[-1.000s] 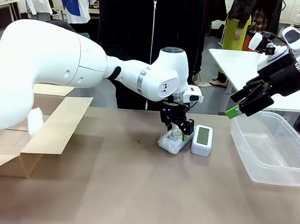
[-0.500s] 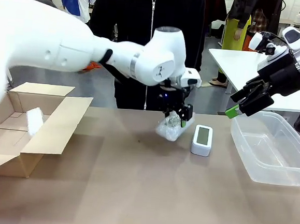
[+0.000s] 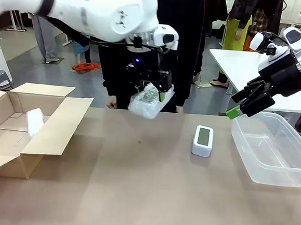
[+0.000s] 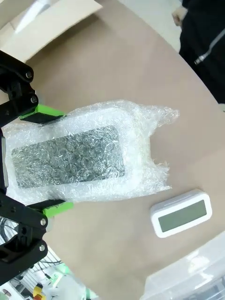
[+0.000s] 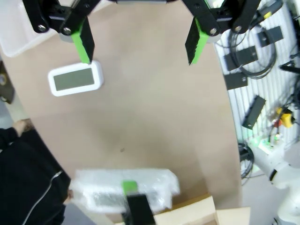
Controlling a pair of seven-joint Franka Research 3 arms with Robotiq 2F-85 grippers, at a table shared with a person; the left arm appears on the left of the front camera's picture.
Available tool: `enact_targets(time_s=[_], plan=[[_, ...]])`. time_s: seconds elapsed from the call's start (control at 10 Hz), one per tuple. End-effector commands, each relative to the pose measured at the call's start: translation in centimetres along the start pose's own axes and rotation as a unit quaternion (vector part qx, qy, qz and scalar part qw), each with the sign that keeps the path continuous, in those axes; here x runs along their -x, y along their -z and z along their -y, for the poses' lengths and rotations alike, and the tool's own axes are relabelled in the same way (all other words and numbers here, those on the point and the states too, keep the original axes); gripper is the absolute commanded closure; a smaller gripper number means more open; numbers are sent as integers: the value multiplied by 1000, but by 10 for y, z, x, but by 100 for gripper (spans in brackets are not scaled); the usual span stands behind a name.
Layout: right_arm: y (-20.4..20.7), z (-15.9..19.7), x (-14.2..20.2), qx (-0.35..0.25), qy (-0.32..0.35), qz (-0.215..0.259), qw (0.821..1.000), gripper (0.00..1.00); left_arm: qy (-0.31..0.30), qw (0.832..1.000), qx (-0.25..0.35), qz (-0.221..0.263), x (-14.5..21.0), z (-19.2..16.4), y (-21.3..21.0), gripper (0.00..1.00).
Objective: Separate and place wrapped and unwrapped clocks.
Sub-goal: Pick up the Digital clock indicated by the person, then if the picked Digital clock is wrapped, place it in the Package Box ; if not, place it in the Organizing box.
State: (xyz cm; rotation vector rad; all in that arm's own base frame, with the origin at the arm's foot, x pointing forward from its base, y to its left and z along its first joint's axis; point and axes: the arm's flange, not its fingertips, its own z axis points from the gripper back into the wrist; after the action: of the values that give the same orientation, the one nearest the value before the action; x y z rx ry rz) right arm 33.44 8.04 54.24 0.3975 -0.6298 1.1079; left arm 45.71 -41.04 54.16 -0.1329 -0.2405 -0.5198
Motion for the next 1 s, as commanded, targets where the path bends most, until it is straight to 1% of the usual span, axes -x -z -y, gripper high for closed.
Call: enact_targets(time_s=[0.0, 0.1, 0.9], plan=[[0, 3, -1, -13, -5, 13, 1000, 0, -13, 1000, 17, 4, 33, -7, 4, 64], [0, 3, -1, -13, -5, 13, 1000, 0, 0, 1000, 0, 0, 0, 0, 0, 64], [0, 3, -1, -13, -5, 13, 1000, 0, 0, 1000, 0, 0, 0, 0, 0, 64]])
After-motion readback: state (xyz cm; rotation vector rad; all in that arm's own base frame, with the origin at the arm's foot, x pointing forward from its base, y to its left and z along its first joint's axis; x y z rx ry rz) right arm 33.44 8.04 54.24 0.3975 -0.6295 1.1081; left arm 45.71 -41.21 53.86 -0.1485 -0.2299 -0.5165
